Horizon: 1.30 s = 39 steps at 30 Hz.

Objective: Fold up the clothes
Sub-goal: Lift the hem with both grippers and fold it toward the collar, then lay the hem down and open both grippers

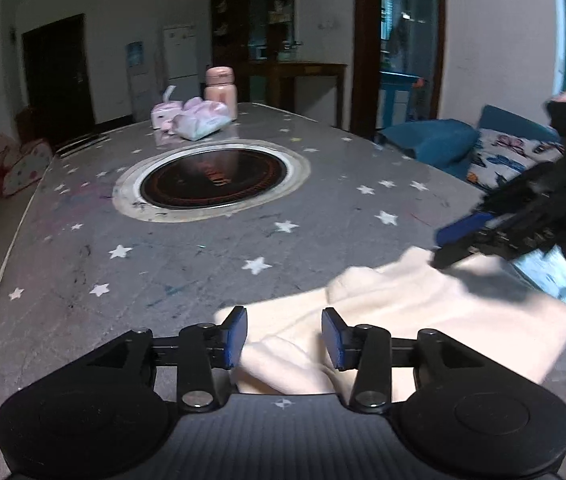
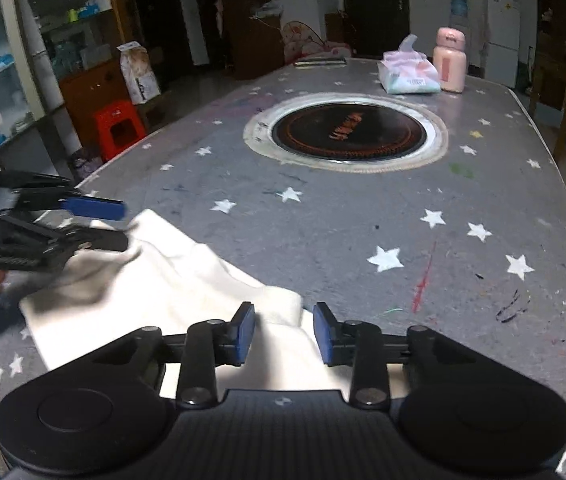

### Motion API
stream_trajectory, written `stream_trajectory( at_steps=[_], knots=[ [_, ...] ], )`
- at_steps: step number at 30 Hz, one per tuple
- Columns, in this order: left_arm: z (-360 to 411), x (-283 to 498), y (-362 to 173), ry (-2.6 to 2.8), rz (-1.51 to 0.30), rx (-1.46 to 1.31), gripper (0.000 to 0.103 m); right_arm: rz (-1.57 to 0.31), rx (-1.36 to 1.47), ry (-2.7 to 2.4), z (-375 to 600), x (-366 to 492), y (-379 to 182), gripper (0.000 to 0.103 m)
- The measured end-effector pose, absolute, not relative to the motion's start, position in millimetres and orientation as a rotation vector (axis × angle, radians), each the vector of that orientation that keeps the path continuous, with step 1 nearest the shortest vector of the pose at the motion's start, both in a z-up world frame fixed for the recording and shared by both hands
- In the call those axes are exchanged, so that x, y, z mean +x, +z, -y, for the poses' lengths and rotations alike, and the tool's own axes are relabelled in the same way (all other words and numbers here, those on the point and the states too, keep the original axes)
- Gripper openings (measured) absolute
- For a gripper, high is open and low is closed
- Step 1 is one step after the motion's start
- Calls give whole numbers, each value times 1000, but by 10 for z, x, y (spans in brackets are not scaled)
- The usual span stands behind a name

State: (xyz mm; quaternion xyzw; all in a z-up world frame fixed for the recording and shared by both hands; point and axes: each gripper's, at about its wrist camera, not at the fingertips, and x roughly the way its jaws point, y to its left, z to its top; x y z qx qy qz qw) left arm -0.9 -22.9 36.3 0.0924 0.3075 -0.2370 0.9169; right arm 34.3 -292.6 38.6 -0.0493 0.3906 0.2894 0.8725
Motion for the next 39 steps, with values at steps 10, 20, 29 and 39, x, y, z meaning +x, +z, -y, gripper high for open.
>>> stream_trajectory(
  at_steps=[10, 20, 29, 39],
  knots=[
    [261, -16, 257, -467, -639, 233, 11, -809, -103, 608, 2828, 371, 305, 8],
    [381, 157, 234, -410, -625, 251, 10, -736, -110, 546, 2796, 497, 402, 6],
    [432, 156, 361, -394, -616, 213, 16, -747, -115, 509, 2856, 499, 383, 17],
    [855, 182, 325, -541, -644, 180, 16, -761, -194, 551, 2878, 106, 350, 17]
  ],
)
